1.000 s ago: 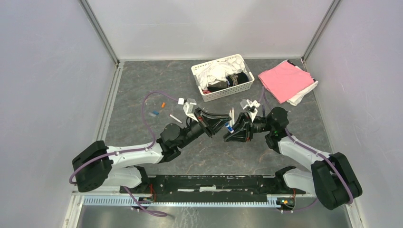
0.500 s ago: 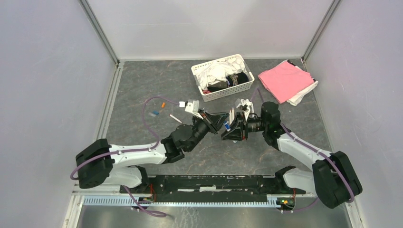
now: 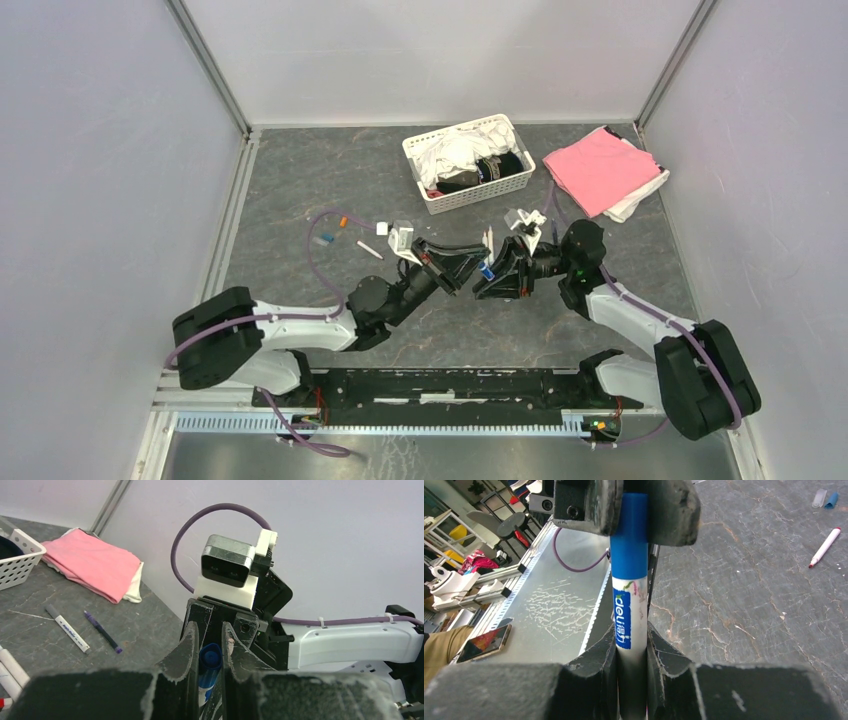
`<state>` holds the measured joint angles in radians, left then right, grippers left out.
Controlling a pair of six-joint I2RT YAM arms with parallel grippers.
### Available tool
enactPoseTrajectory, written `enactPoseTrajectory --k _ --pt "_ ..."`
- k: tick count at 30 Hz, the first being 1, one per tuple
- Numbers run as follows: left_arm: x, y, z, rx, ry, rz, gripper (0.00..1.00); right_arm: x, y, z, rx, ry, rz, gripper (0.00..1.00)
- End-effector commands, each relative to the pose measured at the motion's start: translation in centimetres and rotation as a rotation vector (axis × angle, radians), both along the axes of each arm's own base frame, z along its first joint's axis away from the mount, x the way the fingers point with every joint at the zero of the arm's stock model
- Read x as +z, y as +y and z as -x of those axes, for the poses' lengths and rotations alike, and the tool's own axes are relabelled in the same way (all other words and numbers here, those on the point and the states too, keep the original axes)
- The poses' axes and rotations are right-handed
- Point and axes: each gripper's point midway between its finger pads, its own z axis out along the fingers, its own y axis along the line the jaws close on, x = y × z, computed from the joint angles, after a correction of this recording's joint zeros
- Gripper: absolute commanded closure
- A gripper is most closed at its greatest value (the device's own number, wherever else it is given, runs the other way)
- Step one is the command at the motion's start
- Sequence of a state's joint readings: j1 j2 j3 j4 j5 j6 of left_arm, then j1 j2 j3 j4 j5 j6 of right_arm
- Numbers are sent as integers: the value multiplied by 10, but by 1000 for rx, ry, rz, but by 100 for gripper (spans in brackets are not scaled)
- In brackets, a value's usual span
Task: Insert the pens into the pen caps
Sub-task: Press the pen cap onto the pen.
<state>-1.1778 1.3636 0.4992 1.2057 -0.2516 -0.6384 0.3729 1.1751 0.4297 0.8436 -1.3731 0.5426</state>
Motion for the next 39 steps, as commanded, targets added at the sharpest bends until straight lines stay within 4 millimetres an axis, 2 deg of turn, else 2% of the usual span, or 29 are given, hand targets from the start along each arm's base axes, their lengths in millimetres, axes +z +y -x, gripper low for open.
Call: enactPoseTrajectory --k 1,2,3,7,9,12,14,17,19,22,27,30,34,36,39 --pt "-168 -31 117 -503 284 -527 98 78 6 -71 -337 -309 -165 100" --pt "-173 -28 107 -436 319 -559 98 70 8 -72 -336 -309 -133 100" --pt "-169 -26 93 -357 321 -558 98 63 10 -73 -329 -316 -105 100" --pt "-133 -19 50 -120 326 -517 98 33 16 -66 -295 -324 -22 100" --pt "-114 -19 35 -46 321 -492 98 27 15 -64 -291 -316 -10 100" --pt "-95 -18 18 24 322 -464 95 23 15 -62 -285 -307 -3 100" --pt "-84 -17 11 58 322 -439 84 22 15 -61 -281 -304 -1 100" --pt "-67 -11 3 103 314 -392 50 16 15 -62 -275 -297 15 100" --pt "-54 -3 -1 133 299 -371 36 11 14 -64 -277 -296 28 100" --pt "-31 10 -7 179 251 -349 28 4 15 -67 -280 -294 51 100" --pt "8 31 -7 206 141 -343 22 -8 12 -77 -303 -320 106 100" --pt "20 45 -4 216 83 -365 22 -14 5 -89 -354 -326 140 100" --pt "26 66 -5 254 32 -402 19 -25 -16 -119 -479 -286 203 100" --pt "23 78 -9 300 22 -446 14 -34 -39 -146 -632 -255 276 100" --pt "11 107 -27 436 45 -516 4 -48 -91 -191 -939 -191 409 100"
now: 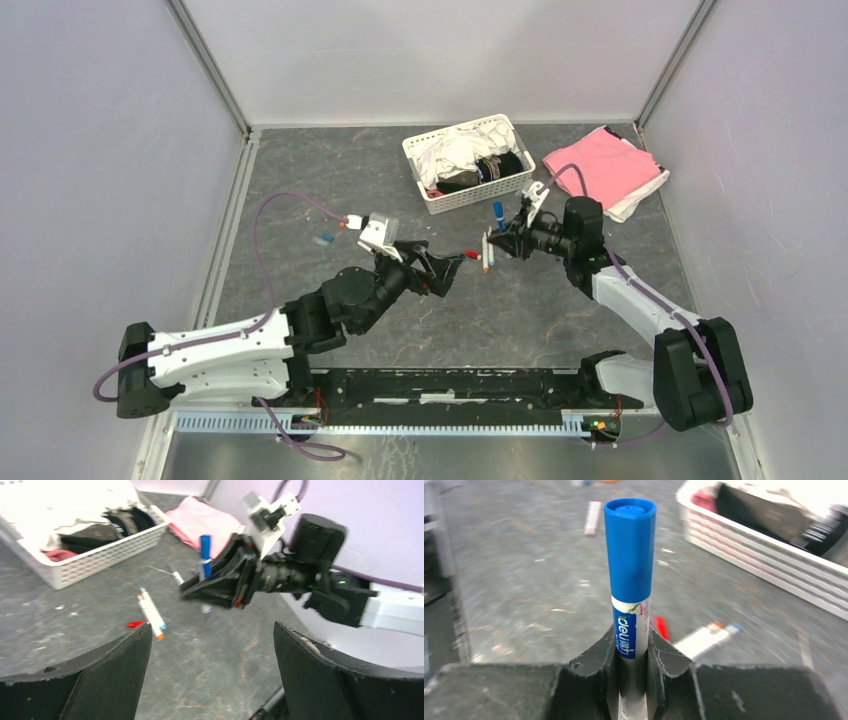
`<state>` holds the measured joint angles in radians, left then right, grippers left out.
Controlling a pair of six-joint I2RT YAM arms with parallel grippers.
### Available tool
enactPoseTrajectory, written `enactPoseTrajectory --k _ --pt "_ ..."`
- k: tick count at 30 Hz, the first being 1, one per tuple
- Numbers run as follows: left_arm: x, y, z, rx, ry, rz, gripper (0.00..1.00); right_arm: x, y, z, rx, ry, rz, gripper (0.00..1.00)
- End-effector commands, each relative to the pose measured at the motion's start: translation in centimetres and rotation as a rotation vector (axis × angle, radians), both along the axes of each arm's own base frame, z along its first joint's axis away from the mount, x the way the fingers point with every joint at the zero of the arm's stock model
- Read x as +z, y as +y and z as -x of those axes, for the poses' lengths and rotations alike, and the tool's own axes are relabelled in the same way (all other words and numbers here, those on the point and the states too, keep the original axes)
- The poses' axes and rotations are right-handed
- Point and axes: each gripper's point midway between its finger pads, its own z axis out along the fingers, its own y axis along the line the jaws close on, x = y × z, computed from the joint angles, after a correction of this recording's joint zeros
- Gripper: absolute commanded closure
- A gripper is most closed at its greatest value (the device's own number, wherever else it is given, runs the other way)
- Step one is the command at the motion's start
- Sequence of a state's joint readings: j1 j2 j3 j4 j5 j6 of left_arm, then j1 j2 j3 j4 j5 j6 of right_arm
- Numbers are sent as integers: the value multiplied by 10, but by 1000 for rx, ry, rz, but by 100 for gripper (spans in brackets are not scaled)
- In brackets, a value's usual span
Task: Insert the pens into the pen caps
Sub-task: Press the pen cap onto the pen, then place the pen at the center of the board.
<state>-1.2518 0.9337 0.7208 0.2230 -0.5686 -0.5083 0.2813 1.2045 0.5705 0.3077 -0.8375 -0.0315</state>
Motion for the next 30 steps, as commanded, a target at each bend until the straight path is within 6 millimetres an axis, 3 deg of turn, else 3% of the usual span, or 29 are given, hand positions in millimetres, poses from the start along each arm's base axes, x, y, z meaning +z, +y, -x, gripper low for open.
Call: enactPoseTrajectory --k 1,3,4,8,14,21,30 --pt "-15 46 -29 195 -36 -159 1 -8 -73 -72 -469 19 124 98" --pt "-23 72 -53 254 -10 -140 0 -21 -103 -87 -615 58 177 95" --pt "-26 77 -56 236 0 -123 0 -26 -112 -91 -664 90 181 94" --pt "-36 137 -86 404 43 -127 0 -47 -145 -102 -783 159 239 94" --pt "-56 193 -96 631 129 -280 0 -73 -199 -114 -908 244 345 91" --pt "-80 209 -92 662 204 -326 0 -104 -232 -114 -928 352 406 84" --pt "-99 208 -83 633 247 -310 0 -128 -231 -108 -876 456 393 78"
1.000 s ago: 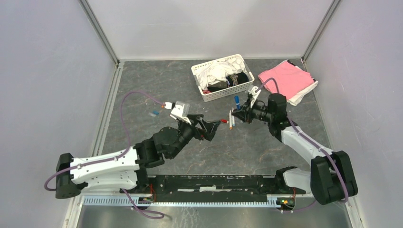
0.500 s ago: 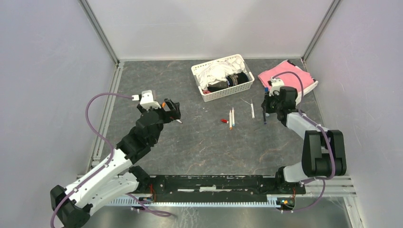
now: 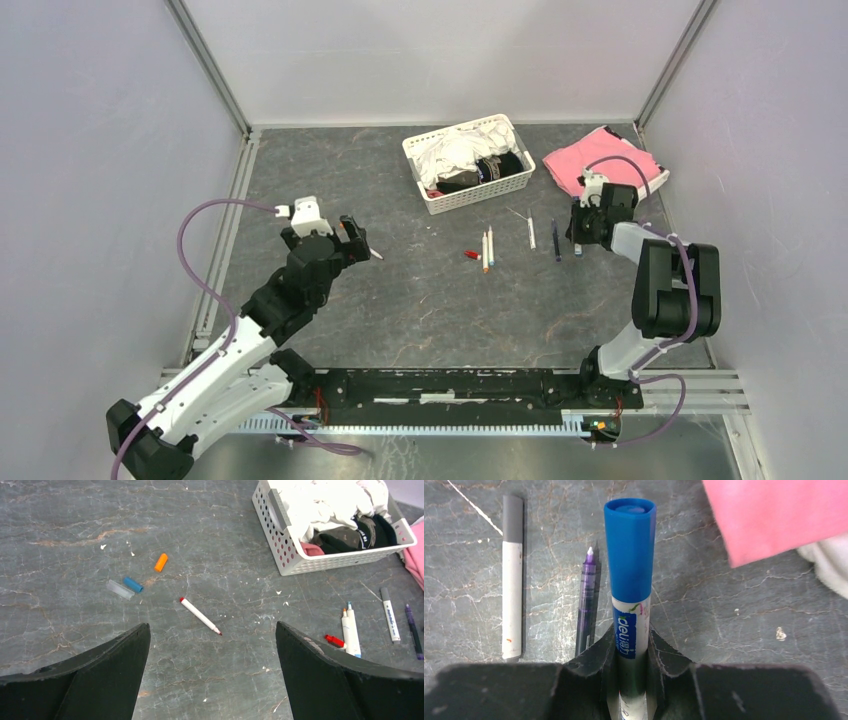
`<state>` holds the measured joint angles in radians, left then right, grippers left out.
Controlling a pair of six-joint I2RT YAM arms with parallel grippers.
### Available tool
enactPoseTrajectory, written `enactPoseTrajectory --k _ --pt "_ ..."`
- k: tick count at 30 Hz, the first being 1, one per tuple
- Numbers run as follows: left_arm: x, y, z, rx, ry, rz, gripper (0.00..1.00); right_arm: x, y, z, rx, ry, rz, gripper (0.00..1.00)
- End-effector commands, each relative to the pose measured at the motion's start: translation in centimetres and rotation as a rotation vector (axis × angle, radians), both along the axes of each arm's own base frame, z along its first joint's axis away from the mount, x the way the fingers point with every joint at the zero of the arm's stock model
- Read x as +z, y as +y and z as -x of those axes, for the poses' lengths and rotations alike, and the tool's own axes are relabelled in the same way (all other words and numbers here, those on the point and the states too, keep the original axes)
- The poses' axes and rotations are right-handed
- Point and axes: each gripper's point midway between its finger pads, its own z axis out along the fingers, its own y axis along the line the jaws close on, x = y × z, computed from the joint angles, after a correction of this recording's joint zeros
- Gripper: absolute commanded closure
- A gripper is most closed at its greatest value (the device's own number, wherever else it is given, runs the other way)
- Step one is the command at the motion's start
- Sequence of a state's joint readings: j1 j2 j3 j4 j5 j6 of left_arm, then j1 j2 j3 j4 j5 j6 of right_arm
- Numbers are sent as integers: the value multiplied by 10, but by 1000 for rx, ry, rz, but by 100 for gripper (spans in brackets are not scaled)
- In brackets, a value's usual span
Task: Insert the pens into the pen caps
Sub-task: Place the pen at the center of the board.
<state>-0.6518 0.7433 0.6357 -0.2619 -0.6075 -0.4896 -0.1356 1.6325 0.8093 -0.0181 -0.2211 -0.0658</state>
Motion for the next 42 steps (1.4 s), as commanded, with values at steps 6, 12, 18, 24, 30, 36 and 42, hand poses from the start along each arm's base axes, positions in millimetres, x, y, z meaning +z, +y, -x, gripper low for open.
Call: enactPoseTrajectory --k 6,12,18,24,30,36,42 --pt "-13 2 7 14 33 37 0 8 6 -6 48 -16 -84 78" --pt "-17 1 7 12 40 43 0 41 34 -10 149 -134 -199 78" --pt "-20 -1 7 7 45 55 0 34 50 -13 178 -102 -271 74" --pt "-24 -2 7 5 55 61 0 29 62 -21 209 -82 -277 68" --pt "-26 -3 8 2 57 62 0 26 71 -21 230 -69 -282 64" --pt "-28 -4 7 1 61 59 0 32 73 -20 245 -80 -287 64" --pt "-35 2 3 33 74 21 0 60 81 -14 392 -184 -246 63"
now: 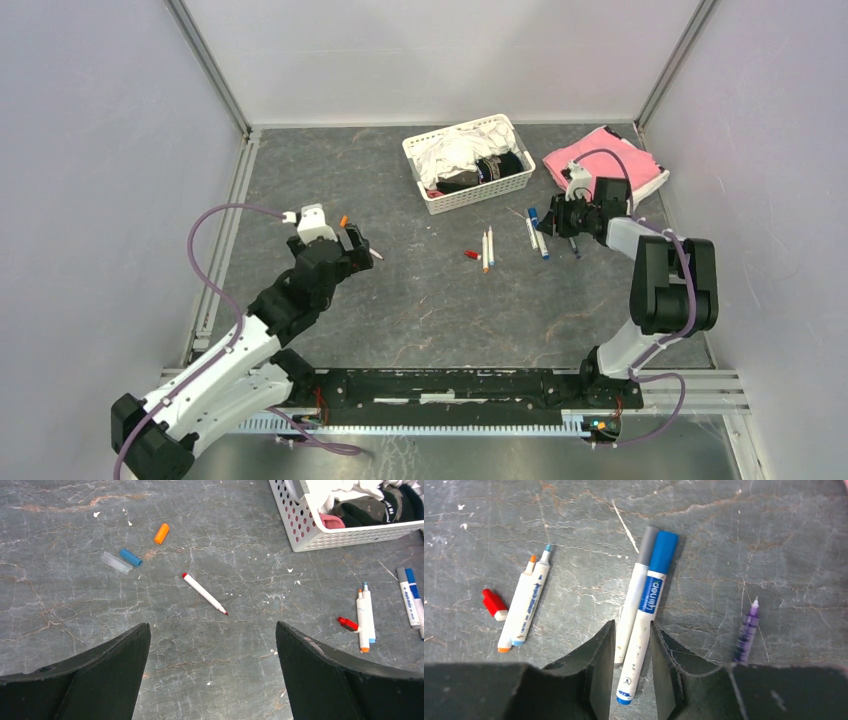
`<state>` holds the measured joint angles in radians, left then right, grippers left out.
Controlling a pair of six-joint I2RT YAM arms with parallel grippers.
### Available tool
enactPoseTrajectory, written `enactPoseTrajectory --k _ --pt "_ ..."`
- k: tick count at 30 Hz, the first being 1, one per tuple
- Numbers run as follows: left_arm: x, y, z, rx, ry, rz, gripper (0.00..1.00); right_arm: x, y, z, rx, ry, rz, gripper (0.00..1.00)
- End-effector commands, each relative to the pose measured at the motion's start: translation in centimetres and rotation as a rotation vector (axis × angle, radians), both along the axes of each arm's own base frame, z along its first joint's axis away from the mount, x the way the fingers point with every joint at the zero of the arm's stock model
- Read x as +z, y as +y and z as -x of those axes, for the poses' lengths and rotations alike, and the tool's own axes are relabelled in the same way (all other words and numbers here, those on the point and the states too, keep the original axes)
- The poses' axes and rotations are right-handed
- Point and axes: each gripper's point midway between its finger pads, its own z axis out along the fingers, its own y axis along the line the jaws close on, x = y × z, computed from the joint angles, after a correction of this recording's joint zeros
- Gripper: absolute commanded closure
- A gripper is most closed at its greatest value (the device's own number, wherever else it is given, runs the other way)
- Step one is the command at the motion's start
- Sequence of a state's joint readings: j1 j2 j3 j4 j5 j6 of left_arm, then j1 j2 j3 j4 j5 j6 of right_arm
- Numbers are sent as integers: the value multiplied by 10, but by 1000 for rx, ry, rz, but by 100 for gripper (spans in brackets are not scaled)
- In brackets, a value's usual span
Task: Insert the pens into the pen caps
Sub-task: Place the pen at the center of the board, then pick up the pen from the center of the board.
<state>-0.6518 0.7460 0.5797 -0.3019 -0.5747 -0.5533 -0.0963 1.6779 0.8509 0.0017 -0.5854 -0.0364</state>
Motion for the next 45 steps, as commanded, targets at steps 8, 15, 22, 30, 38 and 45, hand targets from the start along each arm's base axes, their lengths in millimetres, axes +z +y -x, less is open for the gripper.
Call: enactPoseTrajectory --k 8,15,22,30,38,45 --pt "8 -2 -15 29 -24 -1 0 59 -23 -13 98 -224 133 58" --pt "1 6 -18 60 -17 -35 0 53 -25 -2 165 -228 119 55" --pt "-15 23 -43 70 6 -102 0 84 -14 8 258 -346 126 39" --pt "-26 48 -89 48 13 -136 0 130 0 26 319 -509 109 31" --pt "-35 95 -112 117 -94 -315 0 157 14 42 385 -622 81 24" --pt "-54 101 -129 80 -192 -324 0 164 17 47 392 -647 69 23"
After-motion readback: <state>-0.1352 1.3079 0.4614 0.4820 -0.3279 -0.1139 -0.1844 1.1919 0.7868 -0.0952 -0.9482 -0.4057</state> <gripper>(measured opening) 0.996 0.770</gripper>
